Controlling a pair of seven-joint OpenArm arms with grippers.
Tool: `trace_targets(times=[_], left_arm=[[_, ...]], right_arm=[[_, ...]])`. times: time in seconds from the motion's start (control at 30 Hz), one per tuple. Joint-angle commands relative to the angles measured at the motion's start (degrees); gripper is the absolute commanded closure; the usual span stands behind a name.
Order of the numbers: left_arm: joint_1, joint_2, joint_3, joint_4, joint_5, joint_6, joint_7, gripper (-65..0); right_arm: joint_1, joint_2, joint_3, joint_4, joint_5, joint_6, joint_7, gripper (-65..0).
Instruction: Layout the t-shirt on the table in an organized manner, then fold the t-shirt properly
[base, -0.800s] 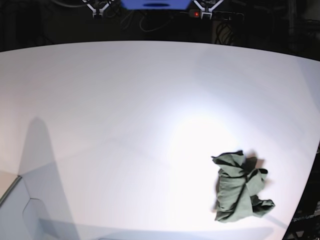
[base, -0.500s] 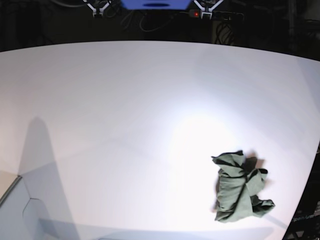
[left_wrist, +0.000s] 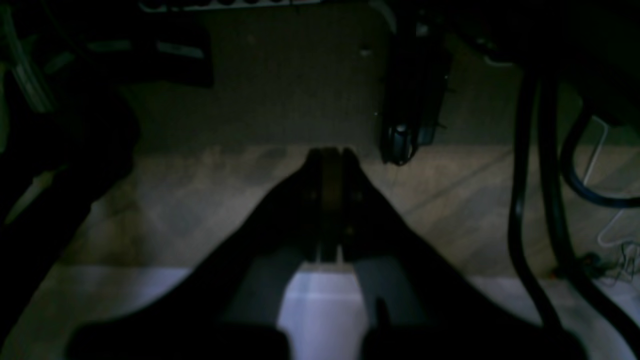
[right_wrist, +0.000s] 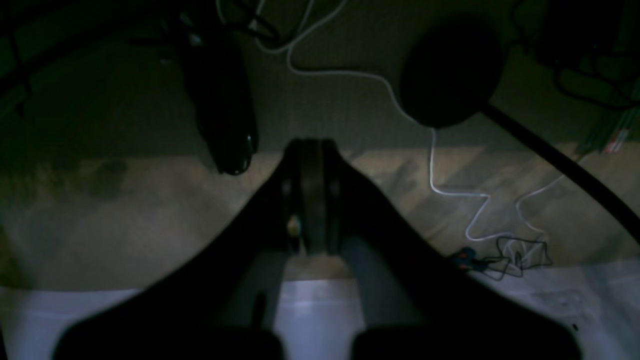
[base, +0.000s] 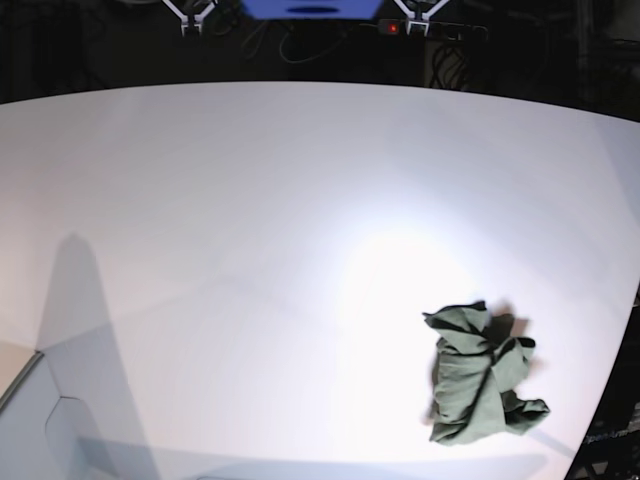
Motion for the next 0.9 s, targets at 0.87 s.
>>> trace_targets(times=[0.87], left_arm=[[33.41,-11.71,-0.03,48.84,-13.44,0.16,-2.25,-0.1]], right_arm=[[-32.76,4.6,3.13,48.69,-0.01,0.32,3.77,0.0]])
